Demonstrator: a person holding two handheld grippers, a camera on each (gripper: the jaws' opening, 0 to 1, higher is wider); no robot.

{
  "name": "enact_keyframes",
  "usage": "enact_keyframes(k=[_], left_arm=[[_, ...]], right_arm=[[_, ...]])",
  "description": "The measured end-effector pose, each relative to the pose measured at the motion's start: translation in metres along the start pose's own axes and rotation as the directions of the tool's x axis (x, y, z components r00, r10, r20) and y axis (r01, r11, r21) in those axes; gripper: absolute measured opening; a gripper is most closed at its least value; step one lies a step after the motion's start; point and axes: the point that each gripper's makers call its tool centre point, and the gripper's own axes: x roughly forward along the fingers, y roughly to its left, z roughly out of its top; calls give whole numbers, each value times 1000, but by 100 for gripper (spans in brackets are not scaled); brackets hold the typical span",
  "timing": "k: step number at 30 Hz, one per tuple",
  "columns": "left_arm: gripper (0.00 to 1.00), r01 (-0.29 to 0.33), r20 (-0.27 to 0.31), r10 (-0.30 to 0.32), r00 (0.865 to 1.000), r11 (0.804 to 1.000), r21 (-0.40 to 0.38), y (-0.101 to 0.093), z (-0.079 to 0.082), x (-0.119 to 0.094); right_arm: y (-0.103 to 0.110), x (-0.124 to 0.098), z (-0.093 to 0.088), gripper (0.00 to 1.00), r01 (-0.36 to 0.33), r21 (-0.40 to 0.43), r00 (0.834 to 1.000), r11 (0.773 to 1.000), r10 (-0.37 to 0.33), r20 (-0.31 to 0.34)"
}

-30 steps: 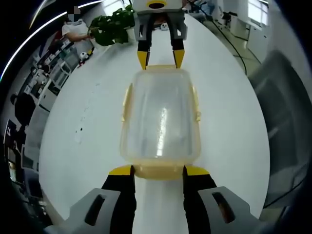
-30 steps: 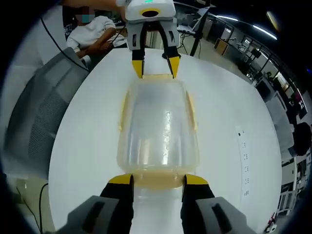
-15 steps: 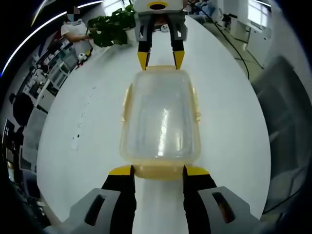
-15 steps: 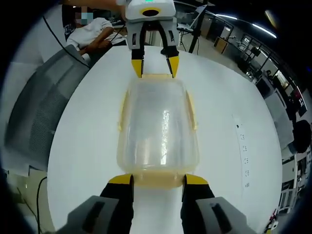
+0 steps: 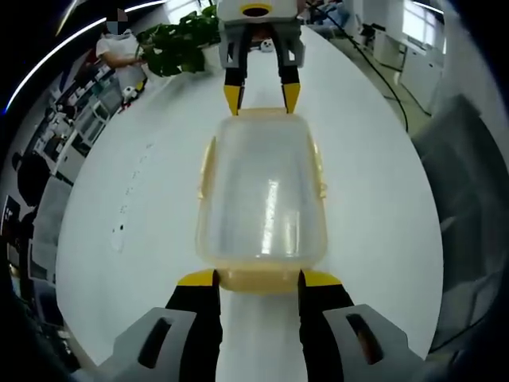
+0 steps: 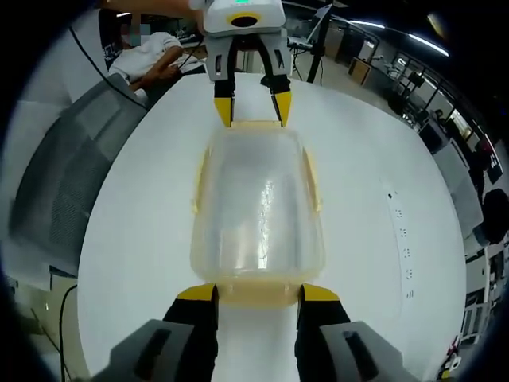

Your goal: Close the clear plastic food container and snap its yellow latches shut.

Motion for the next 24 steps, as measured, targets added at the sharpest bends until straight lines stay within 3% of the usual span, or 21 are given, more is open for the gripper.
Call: enact_keyframes(k=[24], left_arm=[[36, 44, 29, -44, 999, 999, 2, 1, -1, 9]], right_arm=[[1, 5, -5, 36, -36, 22, 999, 999, 35, 32]])
